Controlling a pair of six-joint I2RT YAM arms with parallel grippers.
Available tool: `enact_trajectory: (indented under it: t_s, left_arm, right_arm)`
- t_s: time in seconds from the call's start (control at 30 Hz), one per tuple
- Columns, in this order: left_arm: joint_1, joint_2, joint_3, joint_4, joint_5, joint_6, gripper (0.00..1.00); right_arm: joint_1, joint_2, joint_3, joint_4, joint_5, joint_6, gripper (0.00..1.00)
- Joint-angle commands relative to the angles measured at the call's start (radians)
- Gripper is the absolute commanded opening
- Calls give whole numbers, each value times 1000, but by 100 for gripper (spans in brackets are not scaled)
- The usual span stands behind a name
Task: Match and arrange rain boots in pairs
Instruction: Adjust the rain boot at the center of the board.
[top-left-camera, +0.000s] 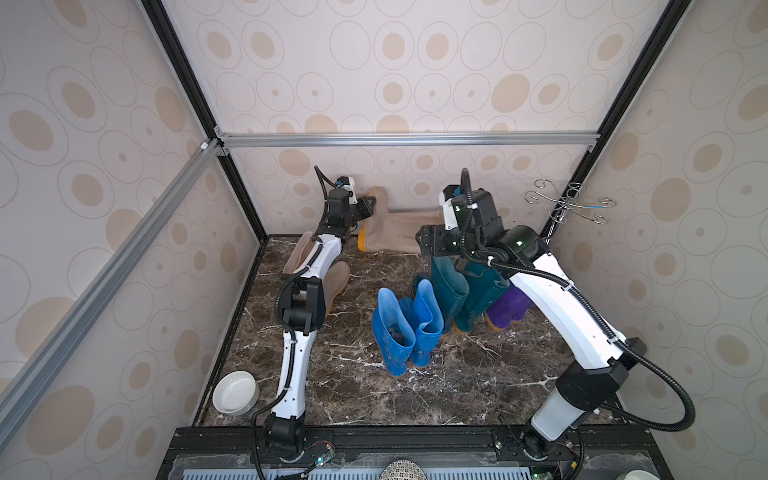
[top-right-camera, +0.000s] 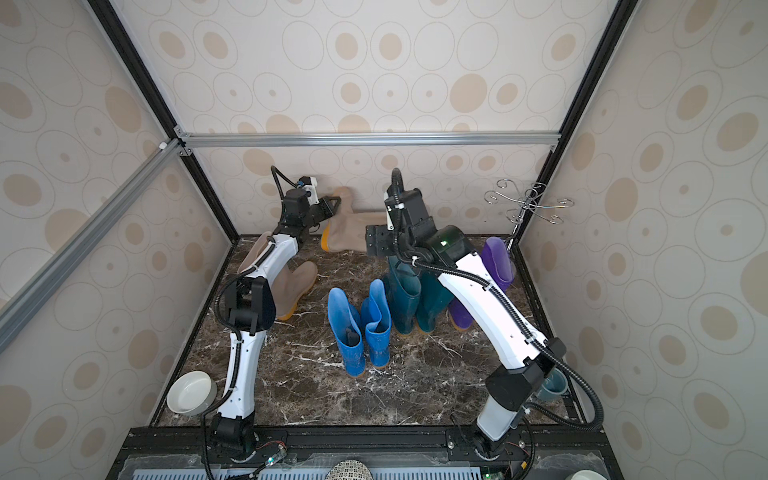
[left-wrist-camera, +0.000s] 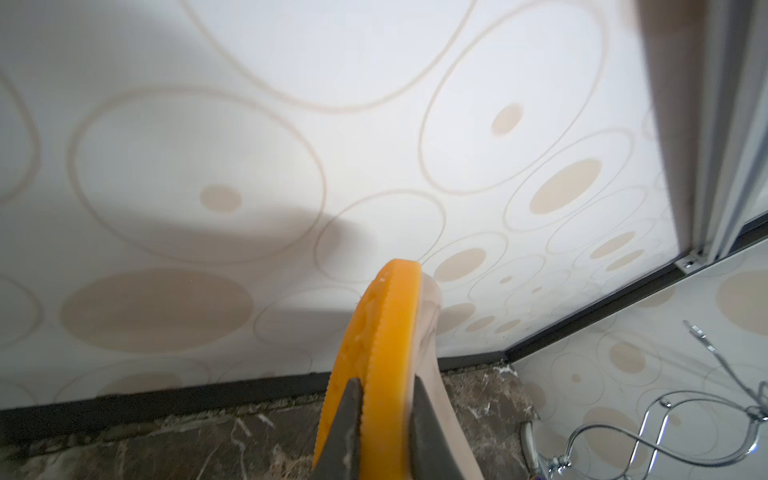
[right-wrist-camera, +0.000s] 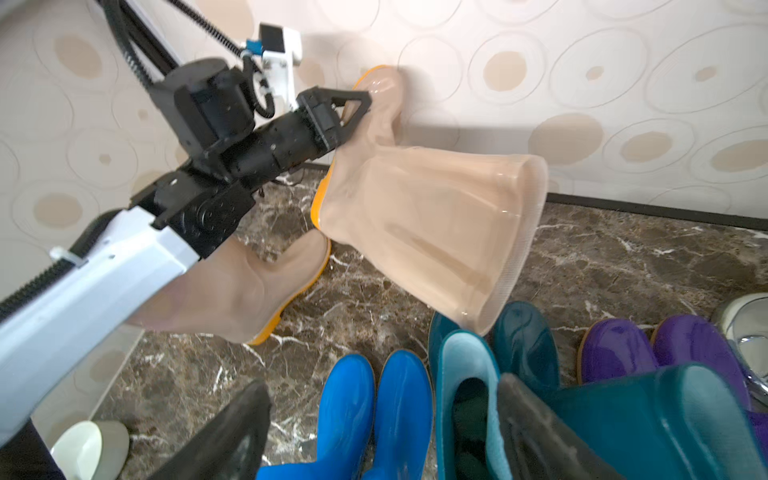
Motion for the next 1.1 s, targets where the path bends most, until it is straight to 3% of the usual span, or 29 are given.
enact_trajectory:
  t_s: [0.0, 0.1, 0.33, 0.47, 0.7, 0.77, 0.87, 1.0, 1.03, 1.07]
  left_arm:
    - [11, -67, 114, 71, 27, -91, 0]
    - [13, -71, 135, 56, 77, -101, 0]
    - [13, -116, 84, 90, 121, -133, 0]
    - [15, -140, 55, 100, 145, -146, 0]
    - [22, -189, -20, 155, 173, -185, 0]
    - [21, -191, -22, 160, 185, -193, 0]
    - [22, -189, -29, 160, 190, -203, 0]
    - [23, -189, -43, 156, 197, -210, 0]
    - [22, -191, -46, 154, 198, -207, 0]
    - [24, -193, -52, 153, 195, -206, 0]
  right_arm:
    - [-48, -7, -49, 79, -25, 2, 88]
    - [-85, 19, -43, 120, -72, -12, 97]
    - [-130, 170, 68, 139, -170, 1, 96]
    - [-134, 252, 124, 132, -149, 32, 94]
    - [-140, 210, 25, 238, -129, 73, 94]
    - [-147, 195, -5, 278, -173, 80, 89]
    - [-158, 195, -36, 356, -306, 99, 73]
    - [-156, 215, -14, 400, -428, 116, 32]
    - [-154, 218, 0, 391, -433, 114, 27]
    - [-154, 216, 16, 377, -433, 109, 30]
